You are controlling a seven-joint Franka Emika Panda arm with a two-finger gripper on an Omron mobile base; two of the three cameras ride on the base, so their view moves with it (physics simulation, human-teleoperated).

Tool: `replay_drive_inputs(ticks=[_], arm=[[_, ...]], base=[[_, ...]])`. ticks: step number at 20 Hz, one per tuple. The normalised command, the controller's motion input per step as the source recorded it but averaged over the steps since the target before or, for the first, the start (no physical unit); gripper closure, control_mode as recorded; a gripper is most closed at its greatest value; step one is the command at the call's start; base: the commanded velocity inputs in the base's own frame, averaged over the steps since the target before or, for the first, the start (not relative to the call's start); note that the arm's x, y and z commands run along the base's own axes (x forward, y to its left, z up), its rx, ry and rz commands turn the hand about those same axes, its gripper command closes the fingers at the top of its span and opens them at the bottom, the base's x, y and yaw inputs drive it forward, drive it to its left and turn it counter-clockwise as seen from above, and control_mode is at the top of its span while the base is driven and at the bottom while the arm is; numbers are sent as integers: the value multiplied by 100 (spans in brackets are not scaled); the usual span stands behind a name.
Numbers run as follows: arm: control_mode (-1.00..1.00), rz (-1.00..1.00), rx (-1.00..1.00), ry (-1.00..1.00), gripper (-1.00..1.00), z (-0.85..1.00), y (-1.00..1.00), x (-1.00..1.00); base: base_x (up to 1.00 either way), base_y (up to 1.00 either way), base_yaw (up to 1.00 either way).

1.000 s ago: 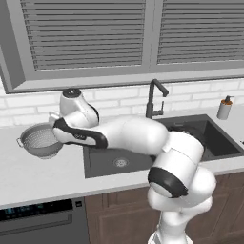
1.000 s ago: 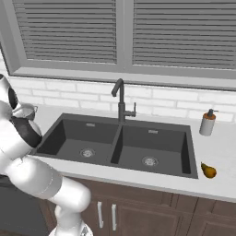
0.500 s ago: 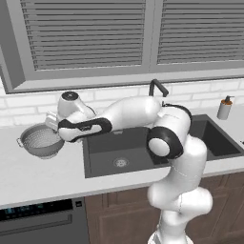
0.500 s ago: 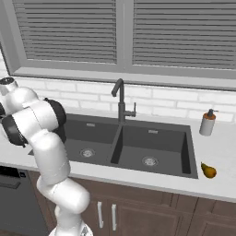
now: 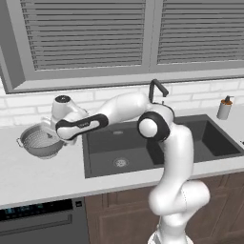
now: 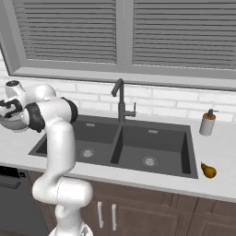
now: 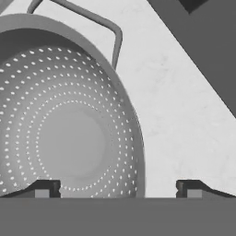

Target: Put the colander in the sink, put the pear in the colander, and turn on the sink faucet and pour water over the colander.

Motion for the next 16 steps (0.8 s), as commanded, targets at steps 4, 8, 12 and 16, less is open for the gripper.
replay_drive_inputs(ticks=[4,8,12,16], arm=[[-100,0,0,4,-100,-10,27,46],[-100,0,-3,5,-100,-26,14,16],[-100,0,-6,0,-100,-42,0,0],[-100,0,-2,1,-100,-53,-4,0]], base=[[0,0,0],[0,0,0],[0,0,0],[0,0,0]])
